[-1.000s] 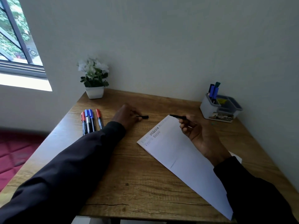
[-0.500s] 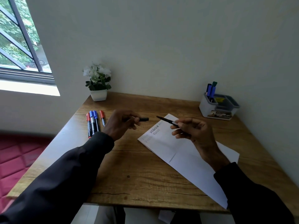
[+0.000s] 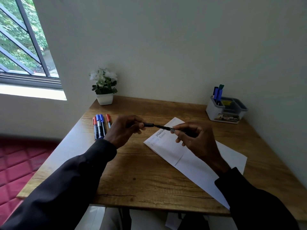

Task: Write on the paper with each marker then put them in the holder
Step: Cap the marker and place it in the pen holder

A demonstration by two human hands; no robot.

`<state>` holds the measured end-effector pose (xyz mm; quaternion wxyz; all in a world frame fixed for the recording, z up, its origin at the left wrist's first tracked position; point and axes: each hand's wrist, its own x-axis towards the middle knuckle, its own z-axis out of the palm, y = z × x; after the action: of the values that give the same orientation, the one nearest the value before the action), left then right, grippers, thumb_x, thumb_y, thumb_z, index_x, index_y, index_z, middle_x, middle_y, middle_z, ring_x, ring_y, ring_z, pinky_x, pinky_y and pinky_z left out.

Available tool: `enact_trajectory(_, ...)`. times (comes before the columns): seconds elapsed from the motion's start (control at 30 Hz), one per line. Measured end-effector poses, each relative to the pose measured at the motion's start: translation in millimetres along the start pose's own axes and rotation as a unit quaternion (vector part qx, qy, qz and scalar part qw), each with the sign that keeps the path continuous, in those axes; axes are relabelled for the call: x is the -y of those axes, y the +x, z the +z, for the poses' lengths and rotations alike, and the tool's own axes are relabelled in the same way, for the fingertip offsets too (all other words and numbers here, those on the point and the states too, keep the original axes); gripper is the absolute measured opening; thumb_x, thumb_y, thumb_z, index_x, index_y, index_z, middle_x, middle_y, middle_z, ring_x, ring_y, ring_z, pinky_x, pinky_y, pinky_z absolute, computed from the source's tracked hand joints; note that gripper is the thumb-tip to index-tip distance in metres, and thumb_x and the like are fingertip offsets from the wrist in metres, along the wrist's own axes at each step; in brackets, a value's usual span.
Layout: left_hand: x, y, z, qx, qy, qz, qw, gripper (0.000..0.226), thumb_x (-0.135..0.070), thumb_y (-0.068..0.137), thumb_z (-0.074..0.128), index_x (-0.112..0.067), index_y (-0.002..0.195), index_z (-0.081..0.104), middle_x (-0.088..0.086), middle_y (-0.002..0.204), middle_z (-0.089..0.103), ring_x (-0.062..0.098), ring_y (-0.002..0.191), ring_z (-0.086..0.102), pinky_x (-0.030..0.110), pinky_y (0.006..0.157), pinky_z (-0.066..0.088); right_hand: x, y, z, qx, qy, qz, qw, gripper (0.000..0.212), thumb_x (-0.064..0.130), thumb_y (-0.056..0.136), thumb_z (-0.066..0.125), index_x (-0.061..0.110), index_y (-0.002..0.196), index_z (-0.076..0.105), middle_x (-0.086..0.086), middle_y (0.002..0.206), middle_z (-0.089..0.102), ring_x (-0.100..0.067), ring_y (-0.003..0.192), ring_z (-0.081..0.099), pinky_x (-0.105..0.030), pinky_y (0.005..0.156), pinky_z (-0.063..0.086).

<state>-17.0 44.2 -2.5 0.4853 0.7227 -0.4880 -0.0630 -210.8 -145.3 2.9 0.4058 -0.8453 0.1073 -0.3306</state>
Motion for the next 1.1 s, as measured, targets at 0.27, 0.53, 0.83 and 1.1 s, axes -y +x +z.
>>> enact_trajectory(0.27,-12,0,4,0.005,0.010,0.015,1.000,0.010,-0.012,0.090,0.061,-0.013,0.096,0.069,-0.005,0.086,0.068,0.009,0.077,0.067,0.024,0.069,0.057,4,1,5,0.002,-0.041,-0.012,0.999,0.016,0.009,0.088,0.076,0.013,0.103,0.079,0.004,0.092,0.077,-0.010,0.070,0.074,-0.022,0.060,0.060)
enact_trajectory(0.53,-29,3,21,-0.031,0.035,0.034,0.998,0.009,-0.012,0.091,0.061,-0.013,0.091,0.070,-0.008,0.076,0.066,0.003,0.073,0.063,0.011,0.065,0.048,12,5,10,-0.038,-0.076,-0.068,0.994,0.017,0.006,0.084,0.080,0.009,0.101,0.080,0.006,0.088,0.077,-0.001,0.073,0.072,-0.011,0.070,0.056)
enact_trajectory(0.83,-48,34,28,-0.035,0.079,0.096,0.992,0.010,-0.016,0.090,0.063,-0.016,0.085,0.071,-0.008,0.074,0.067,0.004,0.070,0.064,0.012,0.061,0.050,6,4,11,-0.067,-0.054,-0.022,0.996,0.015,0.006,0.085,0.079,0.007,0.100,0.079,0.004,0.089,0.077,-0.003,0.070,0.072,-0.013,0.064,0.056)
enact_trajectory(1.1,-64,76,51,-0.021,-0.083,0.033,0.996,0.026,-0.028,0.096,0.057,-0.008,0.089,0.072,0.007,0.077,0.071,0.019,0.072,0.069,0.029,0.068,0.057,-17,52,-31,-0.055,-0.145,0.051,0.987,0.010,0.018,0.086,0.079,0.015,0.095,0.078,0.012,0.086,0.072,0.012,0.075,0.063,-0.007,0.067,0.049)
